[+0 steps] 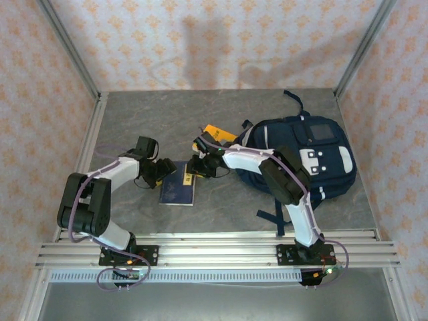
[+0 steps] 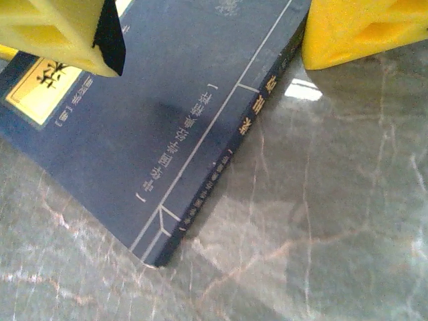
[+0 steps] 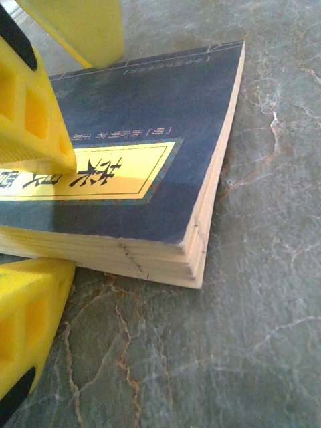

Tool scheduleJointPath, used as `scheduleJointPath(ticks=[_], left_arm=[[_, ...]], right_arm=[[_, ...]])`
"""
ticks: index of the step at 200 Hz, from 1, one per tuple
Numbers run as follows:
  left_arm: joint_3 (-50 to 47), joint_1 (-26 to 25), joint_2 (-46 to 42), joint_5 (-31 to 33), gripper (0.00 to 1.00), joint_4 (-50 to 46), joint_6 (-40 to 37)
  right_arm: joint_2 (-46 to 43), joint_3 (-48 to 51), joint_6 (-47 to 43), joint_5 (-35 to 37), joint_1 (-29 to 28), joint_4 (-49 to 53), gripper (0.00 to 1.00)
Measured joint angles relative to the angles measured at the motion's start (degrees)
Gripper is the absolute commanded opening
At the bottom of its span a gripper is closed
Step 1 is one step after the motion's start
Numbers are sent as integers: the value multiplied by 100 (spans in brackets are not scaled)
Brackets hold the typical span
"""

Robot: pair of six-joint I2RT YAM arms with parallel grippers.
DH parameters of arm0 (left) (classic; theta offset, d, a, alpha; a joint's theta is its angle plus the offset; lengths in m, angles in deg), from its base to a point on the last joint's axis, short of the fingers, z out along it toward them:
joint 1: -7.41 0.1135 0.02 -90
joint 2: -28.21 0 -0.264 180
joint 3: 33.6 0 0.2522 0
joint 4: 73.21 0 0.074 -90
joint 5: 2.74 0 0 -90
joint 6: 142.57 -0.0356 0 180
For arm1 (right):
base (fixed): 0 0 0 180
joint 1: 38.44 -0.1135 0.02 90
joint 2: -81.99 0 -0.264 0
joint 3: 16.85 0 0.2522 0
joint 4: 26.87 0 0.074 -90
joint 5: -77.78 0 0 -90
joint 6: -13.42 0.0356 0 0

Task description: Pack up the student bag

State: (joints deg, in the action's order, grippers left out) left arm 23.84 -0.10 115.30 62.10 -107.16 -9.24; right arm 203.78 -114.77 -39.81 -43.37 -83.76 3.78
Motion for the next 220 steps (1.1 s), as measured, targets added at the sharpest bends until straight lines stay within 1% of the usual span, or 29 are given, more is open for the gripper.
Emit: scheduleJointPath(ticks=[40,75,113,162,197,220], left_arm=[[-660,-214,-584,-234,72,413,299],[-1102,-328,-885,-503,72,922,560],[-1388,-376,-1172,-813,72,1257,831],[-1471,-380,-1941,-1027,73,1460,1043],[-1478,-380,-1978,-1091,73,1757,1084],[-1543,-380,-1801,-1106,73,2046,1169]], right_arm=[[48,-50,-280,-219,111,85,37],[96,-50,-509,-654,321,85,36],[127,-11,-557,-970,490,17,35],[127,142,-535,-1204,573,-212,34],[127,201,-535,-1290,603,-302,33],[127,214,-535,-1327,612,-323,32]])
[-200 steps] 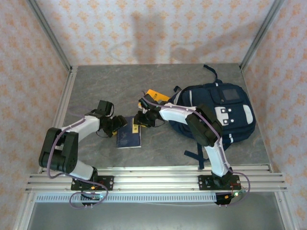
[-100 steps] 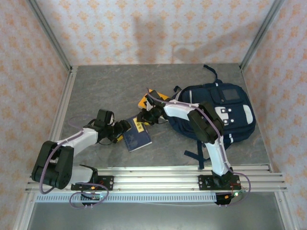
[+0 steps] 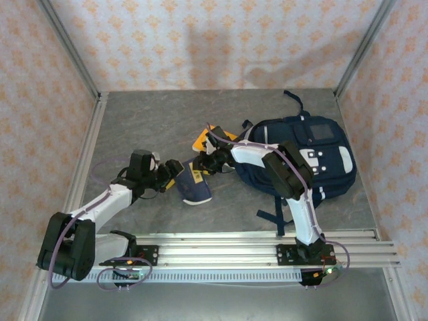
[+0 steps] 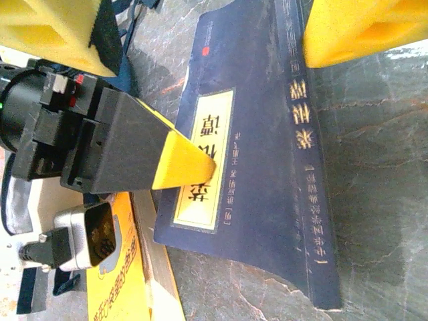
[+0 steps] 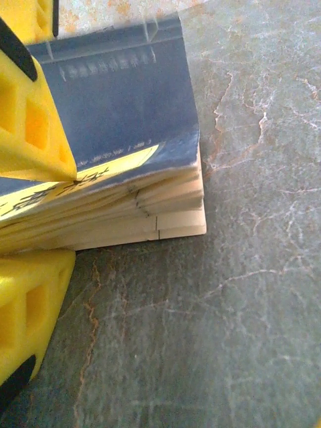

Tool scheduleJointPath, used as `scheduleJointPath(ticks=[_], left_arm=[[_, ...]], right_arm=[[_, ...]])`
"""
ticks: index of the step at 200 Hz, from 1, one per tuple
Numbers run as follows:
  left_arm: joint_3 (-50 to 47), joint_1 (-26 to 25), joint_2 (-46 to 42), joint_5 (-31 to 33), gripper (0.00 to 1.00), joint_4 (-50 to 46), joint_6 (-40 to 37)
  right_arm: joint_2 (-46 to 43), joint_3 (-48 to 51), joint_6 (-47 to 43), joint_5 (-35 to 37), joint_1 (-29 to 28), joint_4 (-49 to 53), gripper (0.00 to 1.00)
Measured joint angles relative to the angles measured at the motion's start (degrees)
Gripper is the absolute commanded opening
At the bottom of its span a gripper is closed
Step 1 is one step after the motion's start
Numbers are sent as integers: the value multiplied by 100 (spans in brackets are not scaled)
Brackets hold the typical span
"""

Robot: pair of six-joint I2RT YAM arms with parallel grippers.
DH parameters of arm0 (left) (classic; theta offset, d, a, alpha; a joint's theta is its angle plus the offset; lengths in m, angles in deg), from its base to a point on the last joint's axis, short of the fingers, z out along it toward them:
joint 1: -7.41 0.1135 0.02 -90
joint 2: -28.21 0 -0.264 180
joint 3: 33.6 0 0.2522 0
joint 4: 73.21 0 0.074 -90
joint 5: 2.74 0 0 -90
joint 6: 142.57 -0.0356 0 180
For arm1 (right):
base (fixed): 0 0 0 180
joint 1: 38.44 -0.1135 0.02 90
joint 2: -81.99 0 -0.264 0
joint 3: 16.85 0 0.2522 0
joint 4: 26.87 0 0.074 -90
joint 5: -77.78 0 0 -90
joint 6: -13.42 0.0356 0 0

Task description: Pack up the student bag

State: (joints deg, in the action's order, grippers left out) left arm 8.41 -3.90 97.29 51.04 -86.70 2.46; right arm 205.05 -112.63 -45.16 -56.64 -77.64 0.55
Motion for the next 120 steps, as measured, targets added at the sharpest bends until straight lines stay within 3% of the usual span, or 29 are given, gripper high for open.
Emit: scheduleJointPath(ticks=[50,82,97,120], left_arm=[[-136,-33,470,-87,65,557,245],[-136,-33,468,-63,40,540,184],[-129,-33,468,-31,22,452,131],[-114,-33,461,-37,1,297,-72]], right_arm=[[-13,50,2,-15,4,-66,31],[-24,94,2,-17,15,-116,29],[-39,122,2,-11,15,-151,29],[-109,214,0,33,15,-238,35]])
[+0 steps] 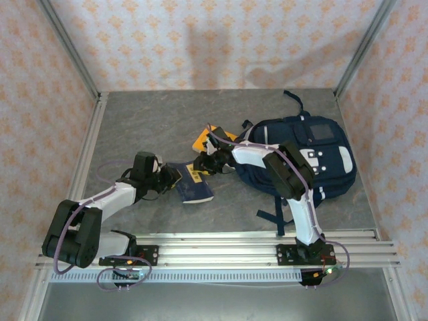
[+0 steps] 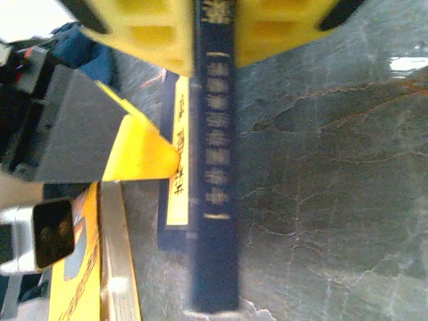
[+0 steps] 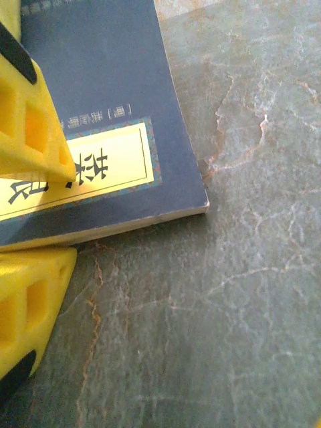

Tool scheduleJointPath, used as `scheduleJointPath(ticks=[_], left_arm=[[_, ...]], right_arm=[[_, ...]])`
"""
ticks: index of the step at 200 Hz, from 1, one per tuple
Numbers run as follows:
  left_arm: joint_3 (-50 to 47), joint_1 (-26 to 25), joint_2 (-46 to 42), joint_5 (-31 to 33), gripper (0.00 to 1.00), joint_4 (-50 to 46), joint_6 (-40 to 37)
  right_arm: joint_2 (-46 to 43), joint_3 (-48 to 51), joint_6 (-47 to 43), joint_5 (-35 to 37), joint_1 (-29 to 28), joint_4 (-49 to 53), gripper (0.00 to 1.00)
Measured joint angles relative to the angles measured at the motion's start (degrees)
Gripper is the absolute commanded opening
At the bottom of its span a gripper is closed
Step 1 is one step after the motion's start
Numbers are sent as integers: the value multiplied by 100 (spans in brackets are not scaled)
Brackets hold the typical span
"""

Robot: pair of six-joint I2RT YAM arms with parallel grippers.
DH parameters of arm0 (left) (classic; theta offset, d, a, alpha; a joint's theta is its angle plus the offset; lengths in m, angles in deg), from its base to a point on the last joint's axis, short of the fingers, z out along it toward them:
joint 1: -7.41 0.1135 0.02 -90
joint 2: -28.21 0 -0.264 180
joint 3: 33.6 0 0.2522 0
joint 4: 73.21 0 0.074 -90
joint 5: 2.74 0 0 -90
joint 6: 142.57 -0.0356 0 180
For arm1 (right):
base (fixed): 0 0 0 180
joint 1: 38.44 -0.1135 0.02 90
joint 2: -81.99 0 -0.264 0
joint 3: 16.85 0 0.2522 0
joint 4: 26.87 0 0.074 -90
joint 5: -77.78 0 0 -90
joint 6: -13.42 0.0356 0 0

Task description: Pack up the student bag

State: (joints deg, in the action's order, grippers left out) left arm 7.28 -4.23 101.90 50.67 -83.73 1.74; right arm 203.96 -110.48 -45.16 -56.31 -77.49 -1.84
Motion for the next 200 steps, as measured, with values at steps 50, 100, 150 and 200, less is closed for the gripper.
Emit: scheduleJointPath(ticks=[50,100,150,200], left_arm=[[428,0,-647,-35,0,-752,-448],[1421,0,-1864,-450,0,-1416,-929],[1906,0,-2376,-929,0,-1530,-1145],[1932,0,-2415,-1154,0,-1447,-1137]], right_arm=[[-807,730,-11,278,52,31,60],[-2323,1790,341,-188,389,-977,85],[-3023,2511,1292,-944,437,-2894,88],[-3412,3101,1834,-1056,437,-4310,86]])
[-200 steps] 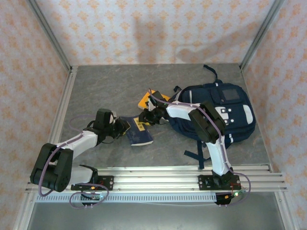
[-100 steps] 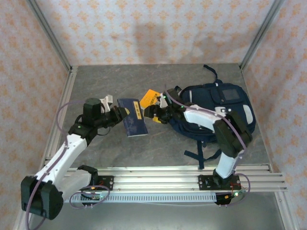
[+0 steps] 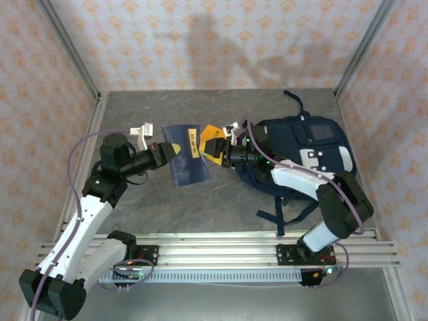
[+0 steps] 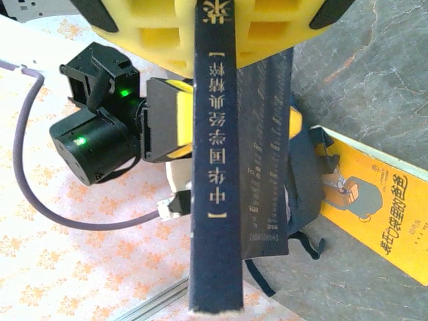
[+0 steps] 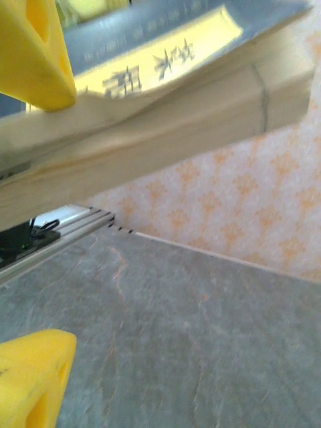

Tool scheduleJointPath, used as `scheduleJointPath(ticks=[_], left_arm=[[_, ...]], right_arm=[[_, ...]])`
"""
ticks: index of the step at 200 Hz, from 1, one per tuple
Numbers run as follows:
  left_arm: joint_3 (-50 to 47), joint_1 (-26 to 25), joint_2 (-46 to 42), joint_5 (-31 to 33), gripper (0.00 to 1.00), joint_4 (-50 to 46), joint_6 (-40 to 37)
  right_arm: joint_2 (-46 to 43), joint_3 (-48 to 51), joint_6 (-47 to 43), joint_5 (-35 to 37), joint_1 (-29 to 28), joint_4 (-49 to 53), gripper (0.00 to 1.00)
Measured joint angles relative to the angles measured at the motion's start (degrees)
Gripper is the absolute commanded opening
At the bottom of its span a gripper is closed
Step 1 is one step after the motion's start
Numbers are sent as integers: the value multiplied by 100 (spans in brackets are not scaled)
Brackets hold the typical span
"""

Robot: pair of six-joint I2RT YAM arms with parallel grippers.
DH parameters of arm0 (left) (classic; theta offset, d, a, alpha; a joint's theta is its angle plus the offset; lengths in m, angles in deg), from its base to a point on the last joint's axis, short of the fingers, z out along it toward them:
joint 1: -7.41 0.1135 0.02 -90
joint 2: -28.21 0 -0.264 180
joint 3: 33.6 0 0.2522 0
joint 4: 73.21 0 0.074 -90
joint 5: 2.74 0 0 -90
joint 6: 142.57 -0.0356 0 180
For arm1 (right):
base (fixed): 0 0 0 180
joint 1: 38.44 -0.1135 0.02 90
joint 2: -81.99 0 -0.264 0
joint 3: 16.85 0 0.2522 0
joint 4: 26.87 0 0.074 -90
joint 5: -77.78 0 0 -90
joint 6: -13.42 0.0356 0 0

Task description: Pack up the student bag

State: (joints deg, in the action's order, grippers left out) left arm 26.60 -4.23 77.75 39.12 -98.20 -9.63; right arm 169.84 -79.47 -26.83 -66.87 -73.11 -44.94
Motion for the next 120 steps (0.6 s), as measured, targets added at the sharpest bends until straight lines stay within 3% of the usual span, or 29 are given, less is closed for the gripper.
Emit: scheduleJointPath(ticks=[50,120], left_arm=[[0,-37,33,-245,0,-92,9],[-4,-96,-70,-498,0,240,199]], right_arm=[[-361,466,271,-83,-26,-1899,88],[-170,223,254,-313,-26,-1794,87]])
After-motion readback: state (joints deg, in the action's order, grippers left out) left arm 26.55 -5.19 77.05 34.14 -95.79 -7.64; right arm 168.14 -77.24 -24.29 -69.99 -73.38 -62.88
